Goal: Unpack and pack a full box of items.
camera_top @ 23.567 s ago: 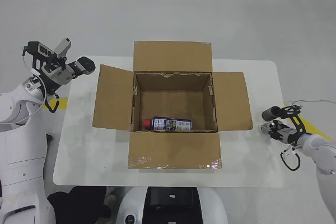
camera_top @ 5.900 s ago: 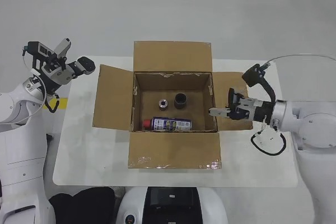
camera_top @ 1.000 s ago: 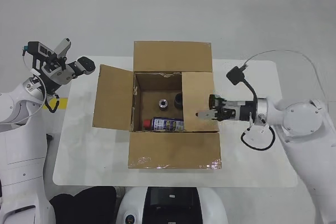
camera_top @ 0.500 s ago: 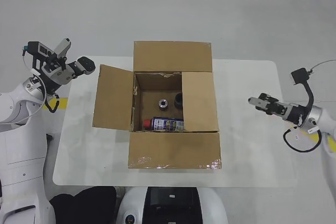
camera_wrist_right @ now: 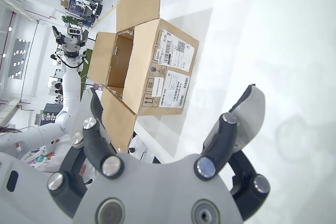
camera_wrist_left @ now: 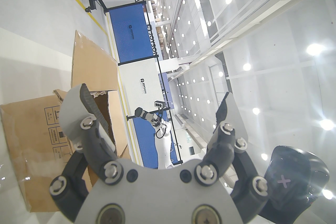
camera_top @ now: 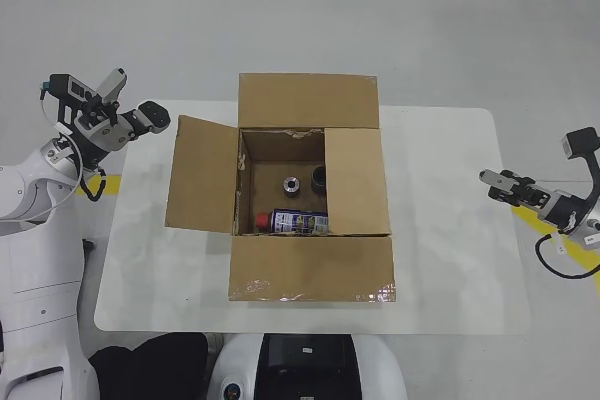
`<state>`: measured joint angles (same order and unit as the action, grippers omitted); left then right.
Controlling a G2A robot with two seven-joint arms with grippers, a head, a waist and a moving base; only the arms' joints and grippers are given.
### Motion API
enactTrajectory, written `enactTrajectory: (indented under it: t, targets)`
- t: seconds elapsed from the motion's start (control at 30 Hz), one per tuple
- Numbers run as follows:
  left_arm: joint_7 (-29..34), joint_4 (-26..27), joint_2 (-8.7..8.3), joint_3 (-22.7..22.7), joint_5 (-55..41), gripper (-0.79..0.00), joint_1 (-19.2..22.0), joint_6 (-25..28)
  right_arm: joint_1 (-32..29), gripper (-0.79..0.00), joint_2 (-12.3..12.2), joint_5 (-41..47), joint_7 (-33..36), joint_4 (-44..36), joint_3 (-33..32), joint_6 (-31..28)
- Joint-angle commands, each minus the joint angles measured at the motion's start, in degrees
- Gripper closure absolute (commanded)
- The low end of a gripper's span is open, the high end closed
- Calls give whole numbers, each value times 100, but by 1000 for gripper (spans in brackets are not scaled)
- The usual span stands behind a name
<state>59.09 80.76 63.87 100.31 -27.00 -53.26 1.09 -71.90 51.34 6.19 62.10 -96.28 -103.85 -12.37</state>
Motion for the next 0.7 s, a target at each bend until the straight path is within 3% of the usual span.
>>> enactTrajectory:
  t: [0.0, 0.33, 0.5, 0.67]
  targets:
    - [0, 0, 0, 0, 0, -785, 0, 0, 0, -785, 0, 0, 0, 0, 0, 0]
    - [-211, 242, -88, 170, 411, -785, -230, 233, 0, -785, 0, 0, 0, 0, 0, 0]
    - [-278, 30, -172, 344, 818, -785, -362, 429, 0, -785, 0, 0, 0, 0, 0, 0]
    - [-495, -172, -223, 226, 1406, -785, -425, 615, 0, -785, 0, 0, 0, 0, 0, 0]
